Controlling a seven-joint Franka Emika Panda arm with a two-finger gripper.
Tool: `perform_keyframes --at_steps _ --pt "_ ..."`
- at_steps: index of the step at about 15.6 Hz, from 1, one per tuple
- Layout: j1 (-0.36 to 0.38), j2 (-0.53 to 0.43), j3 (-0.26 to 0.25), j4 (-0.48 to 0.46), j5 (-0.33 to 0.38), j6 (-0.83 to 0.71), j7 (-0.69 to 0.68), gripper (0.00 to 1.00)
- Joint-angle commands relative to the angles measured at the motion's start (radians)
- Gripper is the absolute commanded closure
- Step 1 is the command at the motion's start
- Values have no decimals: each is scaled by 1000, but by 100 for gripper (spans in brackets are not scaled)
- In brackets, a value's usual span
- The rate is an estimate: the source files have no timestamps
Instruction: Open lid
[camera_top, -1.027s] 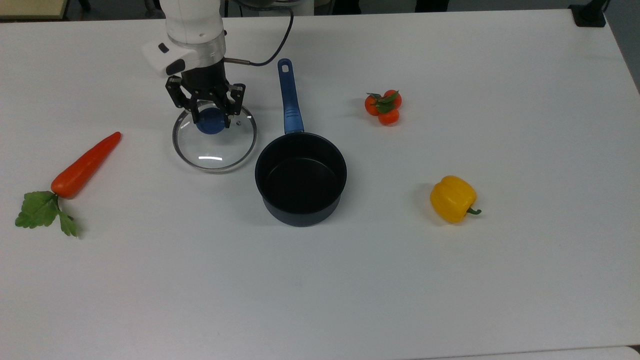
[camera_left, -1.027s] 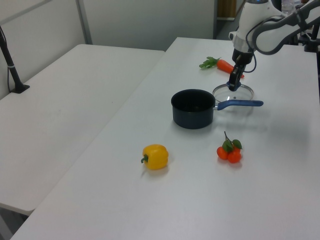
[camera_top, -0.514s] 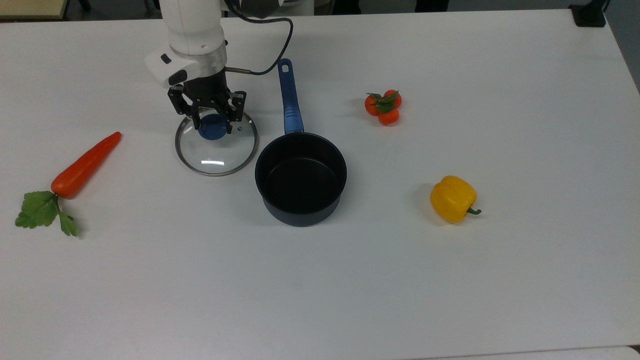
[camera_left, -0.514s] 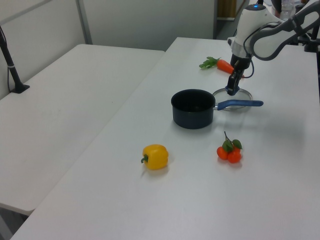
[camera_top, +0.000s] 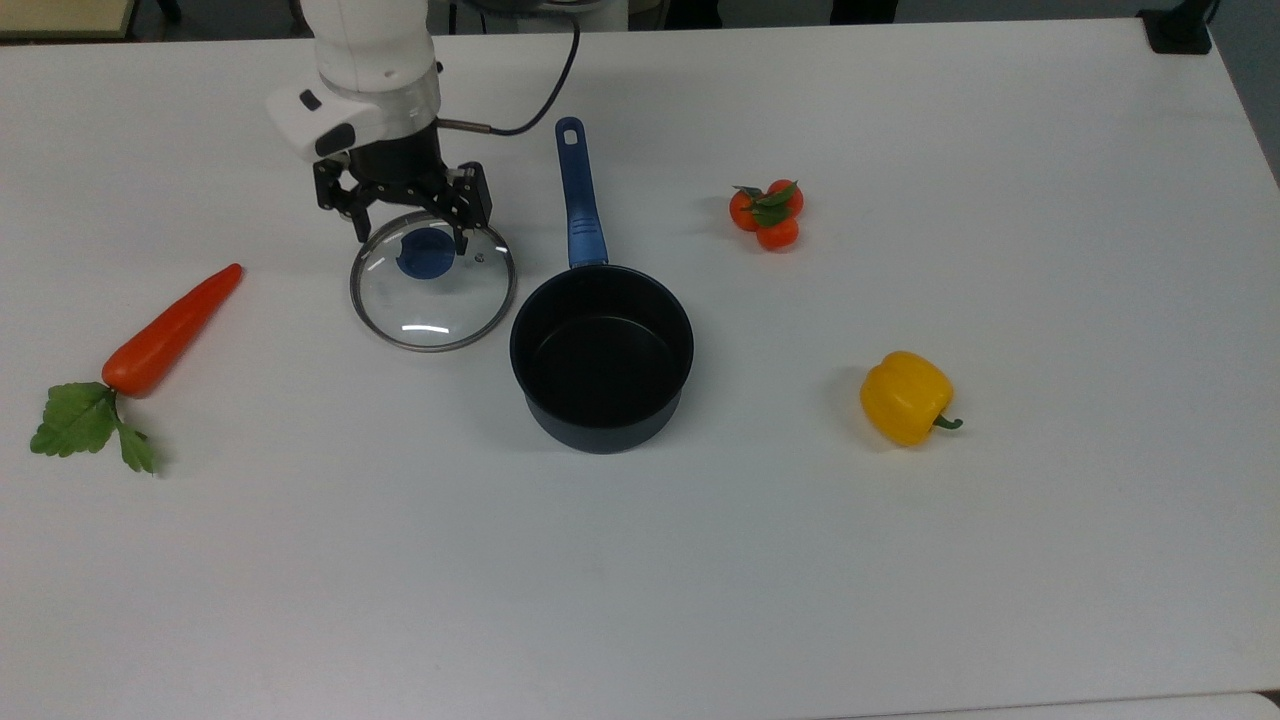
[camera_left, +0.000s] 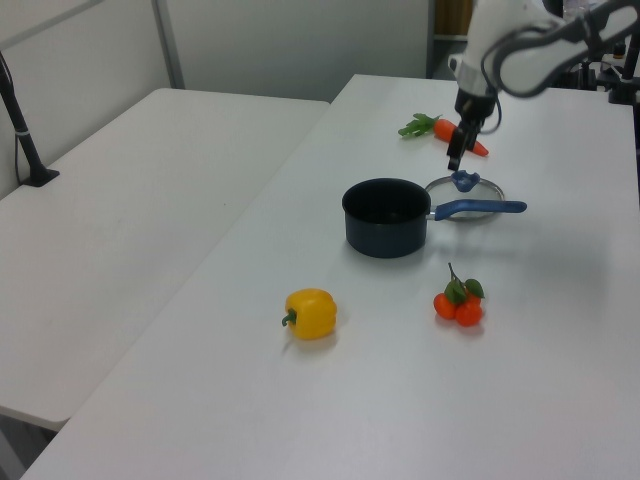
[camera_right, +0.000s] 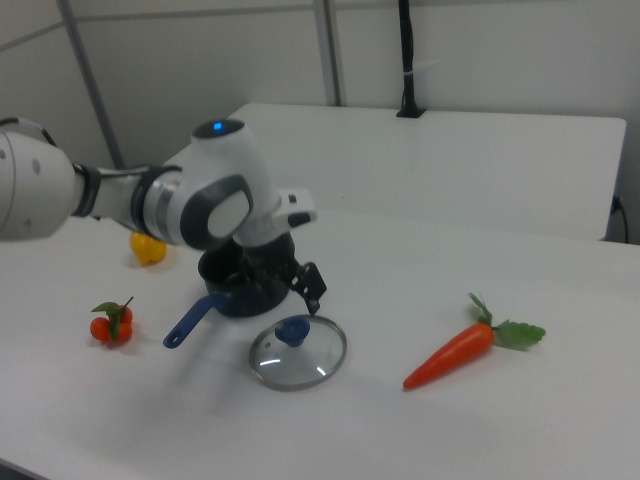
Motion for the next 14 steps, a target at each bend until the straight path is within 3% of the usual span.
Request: perform_keyframes --at_steps 1,6,10,14 --pt "28 -17 7 170 -1 -234 16 0" --pt "127 -63 5 330 -2 -514 25 0" --pt "212 -144 5 342 -4 -663 25 0" --pt "206 -164 -5 342 1 -721 30 0"
